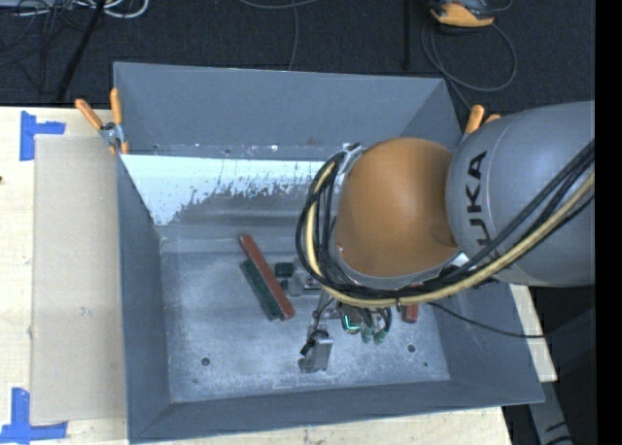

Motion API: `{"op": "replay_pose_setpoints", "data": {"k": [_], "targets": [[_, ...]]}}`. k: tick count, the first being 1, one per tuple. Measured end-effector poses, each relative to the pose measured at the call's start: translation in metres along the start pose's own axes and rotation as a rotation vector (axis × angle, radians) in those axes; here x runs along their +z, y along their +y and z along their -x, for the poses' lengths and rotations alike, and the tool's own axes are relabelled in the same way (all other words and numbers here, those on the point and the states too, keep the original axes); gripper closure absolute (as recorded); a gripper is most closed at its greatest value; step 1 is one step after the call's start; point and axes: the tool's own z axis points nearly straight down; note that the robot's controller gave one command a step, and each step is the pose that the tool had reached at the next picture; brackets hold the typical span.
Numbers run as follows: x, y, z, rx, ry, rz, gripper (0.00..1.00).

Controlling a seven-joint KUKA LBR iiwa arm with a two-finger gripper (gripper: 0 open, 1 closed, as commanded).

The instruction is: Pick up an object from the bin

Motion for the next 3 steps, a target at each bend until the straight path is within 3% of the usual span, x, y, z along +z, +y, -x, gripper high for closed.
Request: {"op": "replay_pose_setpoints", "data": {"k": [1,2,3], "targets": [[0.069,-0.034,0.039,0.016,-0.004,-0.001,0.00],[0.108,-0.073,0.084,0.066,-0.011,0.001,0.00],[0.127,-0.126,0.127,-0.142,-0.011,0.000,0.00]]}}
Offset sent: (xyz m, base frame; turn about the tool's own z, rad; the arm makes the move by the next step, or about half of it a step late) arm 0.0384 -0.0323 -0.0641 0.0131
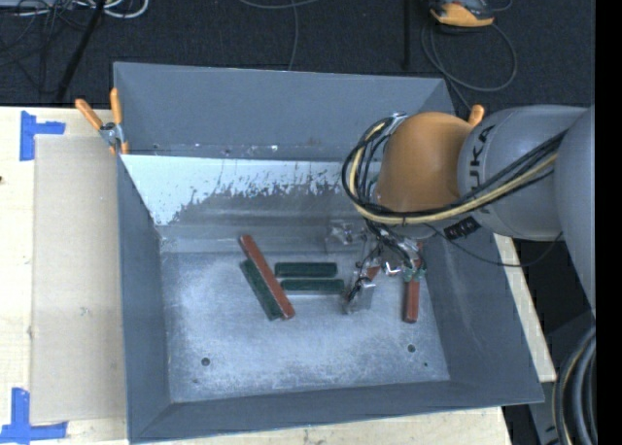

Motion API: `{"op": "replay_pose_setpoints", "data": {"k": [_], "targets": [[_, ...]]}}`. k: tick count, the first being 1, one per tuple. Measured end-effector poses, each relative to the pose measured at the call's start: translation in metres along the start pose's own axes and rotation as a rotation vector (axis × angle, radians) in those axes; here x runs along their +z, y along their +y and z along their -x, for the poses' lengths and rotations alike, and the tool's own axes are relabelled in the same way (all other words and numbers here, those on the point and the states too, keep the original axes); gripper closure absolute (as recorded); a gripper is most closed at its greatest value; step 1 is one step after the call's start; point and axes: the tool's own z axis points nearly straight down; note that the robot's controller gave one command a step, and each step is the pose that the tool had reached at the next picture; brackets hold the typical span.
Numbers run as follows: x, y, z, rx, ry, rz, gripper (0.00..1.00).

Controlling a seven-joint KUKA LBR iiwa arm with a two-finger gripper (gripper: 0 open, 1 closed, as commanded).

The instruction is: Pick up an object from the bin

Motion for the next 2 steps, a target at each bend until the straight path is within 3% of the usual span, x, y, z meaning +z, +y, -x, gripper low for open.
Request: {"op": "replay_pose_setpoints", "data": {"k": [1,2], "targets": [[-0.0009,0.0496,0.0152,-0.180,-0.001,0.003,0.00],[-0.0015,0.0481,0.0154,-0.175,-0.001,0.003,1.00]]}}
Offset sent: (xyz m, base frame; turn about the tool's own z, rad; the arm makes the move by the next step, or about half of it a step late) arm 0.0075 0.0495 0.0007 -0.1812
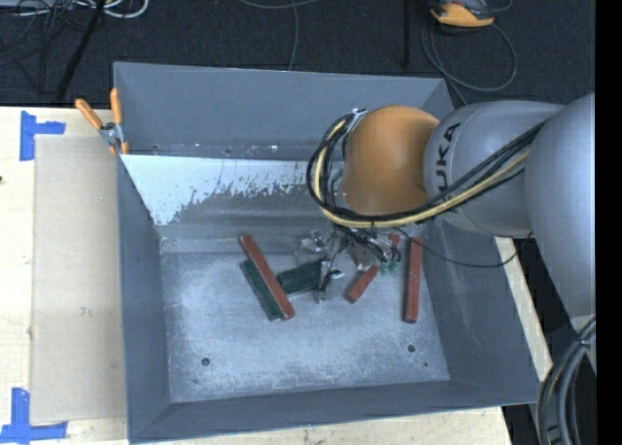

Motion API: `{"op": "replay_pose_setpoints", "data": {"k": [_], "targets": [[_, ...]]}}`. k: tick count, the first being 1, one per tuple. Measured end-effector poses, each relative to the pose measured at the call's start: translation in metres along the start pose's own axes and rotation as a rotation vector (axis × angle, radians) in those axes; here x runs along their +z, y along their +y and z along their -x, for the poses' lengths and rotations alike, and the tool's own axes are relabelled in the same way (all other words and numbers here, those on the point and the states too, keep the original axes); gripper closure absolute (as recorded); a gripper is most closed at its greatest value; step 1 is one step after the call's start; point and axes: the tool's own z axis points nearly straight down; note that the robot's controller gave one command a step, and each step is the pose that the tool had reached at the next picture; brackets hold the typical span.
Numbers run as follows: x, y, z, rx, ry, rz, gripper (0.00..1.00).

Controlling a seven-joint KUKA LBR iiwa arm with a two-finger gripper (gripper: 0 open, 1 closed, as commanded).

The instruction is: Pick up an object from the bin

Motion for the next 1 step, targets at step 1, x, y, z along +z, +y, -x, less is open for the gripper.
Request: {"op": "replay_pose_setpoints", "data": {"k": [1], "targets": [[-0.1816,0.0094,0.0064,-0.042,-0.008,-0.003,1.00]]}}
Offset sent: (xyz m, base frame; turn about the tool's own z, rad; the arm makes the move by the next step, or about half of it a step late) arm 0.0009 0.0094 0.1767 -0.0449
